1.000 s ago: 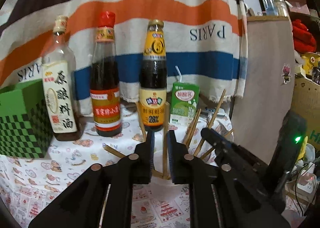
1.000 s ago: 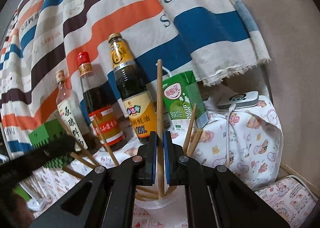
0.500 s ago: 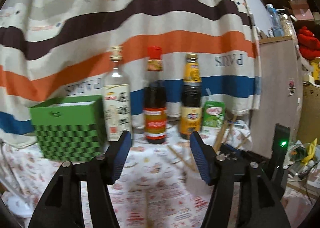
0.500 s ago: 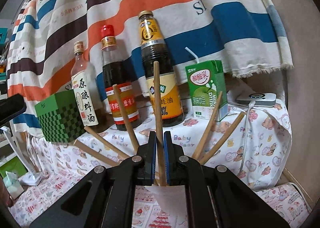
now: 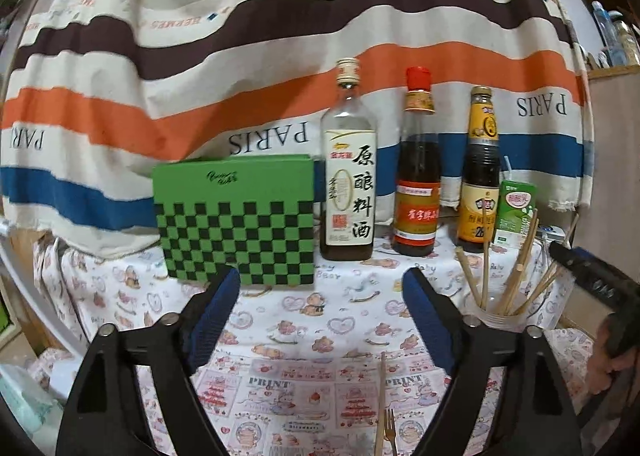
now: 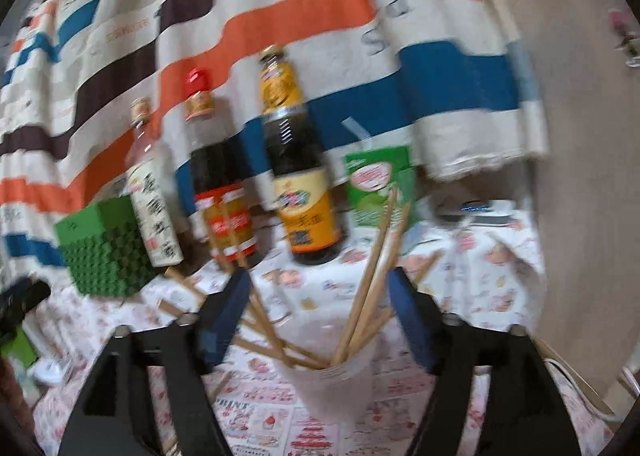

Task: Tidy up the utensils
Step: 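Open both tools and withdraw them from the cup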

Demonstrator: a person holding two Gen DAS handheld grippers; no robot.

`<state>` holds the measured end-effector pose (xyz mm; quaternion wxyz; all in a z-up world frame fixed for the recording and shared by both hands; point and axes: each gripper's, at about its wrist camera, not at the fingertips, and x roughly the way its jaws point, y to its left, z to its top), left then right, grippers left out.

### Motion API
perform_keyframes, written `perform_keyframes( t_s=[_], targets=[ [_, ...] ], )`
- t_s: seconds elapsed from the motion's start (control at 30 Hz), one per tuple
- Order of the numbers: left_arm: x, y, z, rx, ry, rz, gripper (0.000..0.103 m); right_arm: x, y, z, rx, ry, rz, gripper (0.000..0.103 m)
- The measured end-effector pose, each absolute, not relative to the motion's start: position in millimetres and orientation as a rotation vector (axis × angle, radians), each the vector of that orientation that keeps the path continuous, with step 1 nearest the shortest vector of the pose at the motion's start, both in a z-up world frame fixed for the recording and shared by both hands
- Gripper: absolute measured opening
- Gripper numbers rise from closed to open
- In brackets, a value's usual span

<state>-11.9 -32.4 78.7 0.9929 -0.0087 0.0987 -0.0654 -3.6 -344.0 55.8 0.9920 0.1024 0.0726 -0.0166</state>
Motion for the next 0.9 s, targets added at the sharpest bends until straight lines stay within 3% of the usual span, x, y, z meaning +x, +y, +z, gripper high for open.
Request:
perform_keyframes(
  t_s=[0.07, 0.13, 0.57, 0.9],
  targets=[
    [-12.3, -28.4, 73.2, -0.044, 0.202, -0.12, 0.1, -8.2, -345.6, 62.1, 0.245, 0.165, -0.005, 0.08],
    [-12.1, -25.0, 65.5, -0.062, 0.209, -0.116, 0.102, -5.9, -341.8, 64.9, 0.237, 0.224, -0.004, 0.086],
    [22.0, -4.2, 31.0, -0.153, 0.461, -0.116, 0.102, 23.5, -320.1, 10.6, 0.299, 0.543, -0.008, 0.086],
    [18.4, -3.5, 27.6, -0.067, 0.434, -0.02, 0.102, 33.9, -283.1, -12.0, 0.218, 0.627, 0.138, 0.084]
  ],
)
